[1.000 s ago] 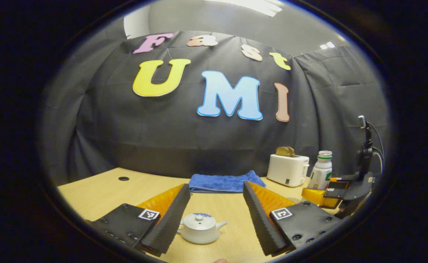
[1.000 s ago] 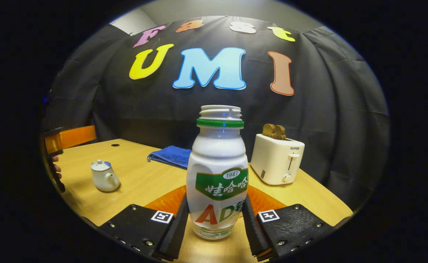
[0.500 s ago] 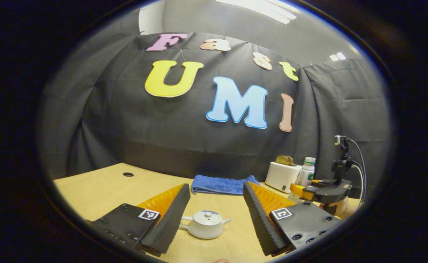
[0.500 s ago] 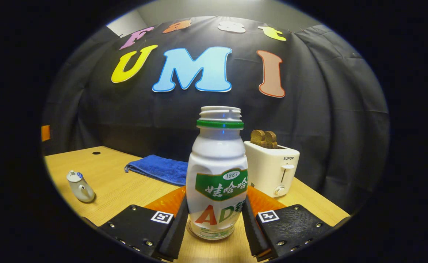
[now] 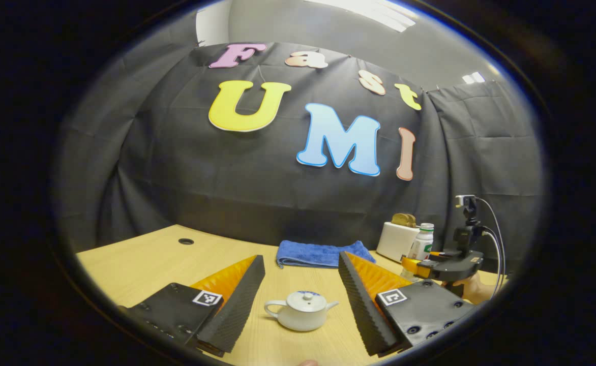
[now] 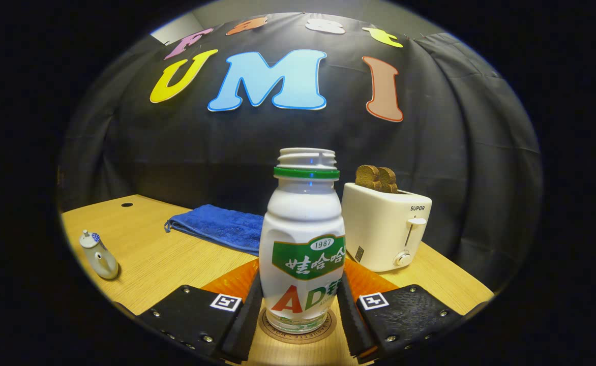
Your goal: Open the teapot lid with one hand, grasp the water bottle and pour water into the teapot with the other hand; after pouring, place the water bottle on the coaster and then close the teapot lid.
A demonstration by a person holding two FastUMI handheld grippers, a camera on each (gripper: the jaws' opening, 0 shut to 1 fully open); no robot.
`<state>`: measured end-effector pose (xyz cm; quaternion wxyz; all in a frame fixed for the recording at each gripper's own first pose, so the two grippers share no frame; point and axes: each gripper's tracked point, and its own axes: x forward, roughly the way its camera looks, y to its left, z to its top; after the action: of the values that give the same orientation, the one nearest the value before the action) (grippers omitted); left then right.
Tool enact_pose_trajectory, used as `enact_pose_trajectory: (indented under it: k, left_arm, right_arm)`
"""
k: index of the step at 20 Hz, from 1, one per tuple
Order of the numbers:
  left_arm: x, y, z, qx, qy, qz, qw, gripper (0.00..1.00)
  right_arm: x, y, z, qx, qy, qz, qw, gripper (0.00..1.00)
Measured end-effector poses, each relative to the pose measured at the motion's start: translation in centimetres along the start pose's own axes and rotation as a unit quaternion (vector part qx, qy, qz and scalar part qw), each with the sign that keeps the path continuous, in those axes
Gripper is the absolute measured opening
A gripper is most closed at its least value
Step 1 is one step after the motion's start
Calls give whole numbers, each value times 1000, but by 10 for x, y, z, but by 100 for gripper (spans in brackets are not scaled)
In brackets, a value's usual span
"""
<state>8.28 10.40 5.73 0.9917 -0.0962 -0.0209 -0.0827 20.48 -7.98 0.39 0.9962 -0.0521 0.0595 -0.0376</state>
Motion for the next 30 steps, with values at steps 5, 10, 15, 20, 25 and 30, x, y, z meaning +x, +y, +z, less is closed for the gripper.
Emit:
enact_pose_trajectory:
  k: [5, 10, 15, 20, 25, 30]
  left_arm:
    - [3, -5, -3, 5, 5, -3, 1000, 98]
    - [4, -12, -6, 6, 9, -7, 1000, 98]
    - [1, -15, -5, 8, 10, -9, 1000, 98]
    - [-1, -21, -5, 16, 11, -12, 1000, 98]
    - [-7, -30, -1, 22, 8, -17, 1000, 98]
    - [-15, -40, -1, 32, 8, -19, 999, 97]
  right_arm:
    - [0, -3, 0, 5, 2, -3, 1000, 69]
    - [-2, -9, 1, 9, 3, -13, 1000, 75]
    - [-9, -9, 9, 13, -6, -15, 1000, 87]
    - [-23, -13, 14, 28, -7, -17, 999, 87]
    - [-45, -14, 17, 32, -8, -13, 999, 89]
    - [-81, -1, 33, 34, -26, 7, 999, 89]
